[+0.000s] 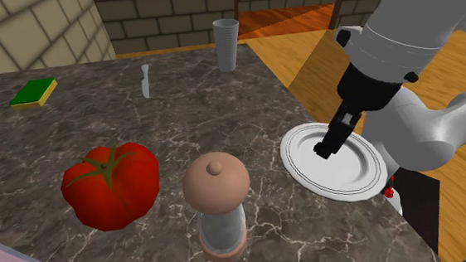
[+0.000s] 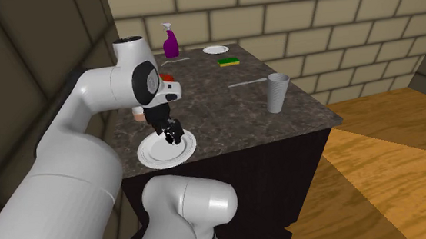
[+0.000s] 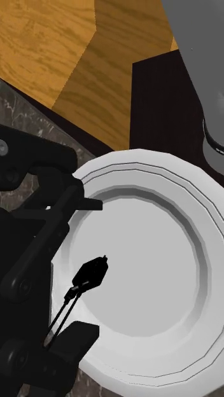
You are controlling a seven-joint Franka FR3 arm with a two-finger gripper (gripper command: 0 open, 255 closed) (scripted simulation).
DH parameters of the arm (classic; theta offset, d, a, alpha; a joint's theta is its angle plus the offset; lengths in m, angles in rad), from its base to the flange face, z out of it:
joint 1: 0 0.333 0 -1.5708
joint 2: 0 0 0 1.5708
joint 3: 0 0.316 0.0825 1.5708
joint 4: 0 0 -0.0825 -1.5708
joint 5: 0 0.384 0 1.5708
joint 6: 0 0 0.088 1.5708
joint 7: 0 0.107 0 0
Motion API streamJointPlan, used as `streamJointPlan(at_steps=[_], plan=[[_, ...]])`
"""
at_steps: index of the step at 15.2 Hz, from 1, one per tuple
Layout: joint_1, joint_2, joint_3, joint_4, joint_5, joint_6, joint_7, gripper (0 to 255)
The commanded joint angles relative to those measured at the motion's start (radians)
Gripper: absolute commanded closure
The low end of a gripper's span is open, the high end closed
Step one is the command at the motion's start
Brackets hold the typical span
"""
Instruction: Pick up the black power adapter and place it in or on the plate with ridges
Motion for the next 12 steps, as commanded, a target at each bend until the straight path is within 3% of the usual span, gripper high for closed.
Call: streamJointPlan(at_steps=[1,4,12], plan=[[0.034,-0.089,-0.006,0.043,-0.01,-0.021,-0.001,0],[0.018,-0.055,-0.032,0.15,-0.034,-0.093,0.002,0],[0.014,-0.056,-0.031,0.15,-0.032,-0.094,-0.001,0]])
